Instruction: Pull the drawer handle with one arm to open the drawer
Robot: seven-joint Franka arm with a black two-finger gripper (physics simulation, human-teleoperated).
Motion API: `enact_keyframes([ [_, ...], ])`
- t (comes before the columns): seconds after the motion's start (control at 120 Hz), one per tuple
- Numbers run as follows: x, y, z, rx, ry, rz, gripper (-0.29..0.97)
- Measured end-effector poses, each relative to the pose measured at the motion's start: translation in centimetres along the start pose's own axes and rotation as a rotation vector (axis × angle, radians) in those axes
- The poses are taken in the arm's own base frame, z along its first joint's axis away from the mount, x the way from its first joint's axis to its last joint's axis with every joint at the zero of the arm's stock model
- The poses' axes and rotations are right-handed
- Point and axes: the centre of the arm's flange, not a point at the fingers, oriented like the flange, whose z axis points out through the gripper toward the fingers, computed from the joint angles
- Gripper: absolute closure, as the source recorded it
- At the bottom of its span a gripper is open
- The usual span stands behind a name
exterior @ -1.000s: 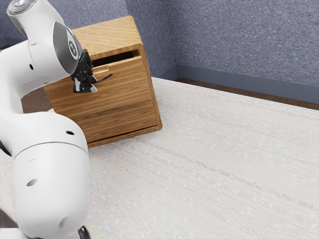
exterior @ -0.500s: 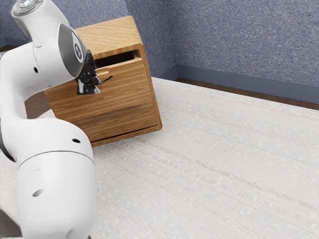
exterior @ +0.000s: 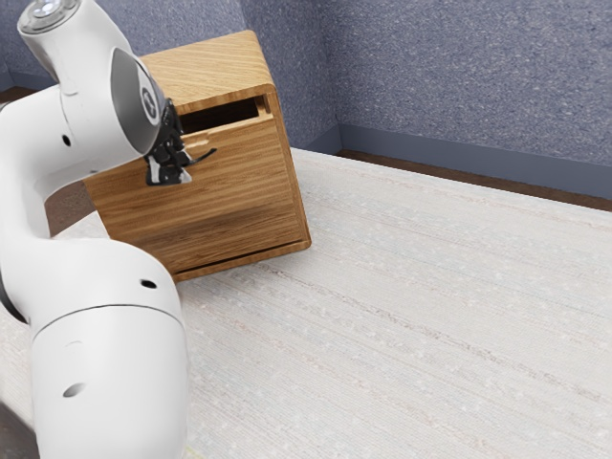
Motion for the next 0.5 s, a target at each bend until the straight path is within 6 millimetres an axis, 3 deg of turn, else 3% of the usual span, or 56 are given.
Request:
enact_keyframes([
  [0.5,-0.6,-1.0,-1.6,-0.015,-0.007,-0.005,0.58],
])
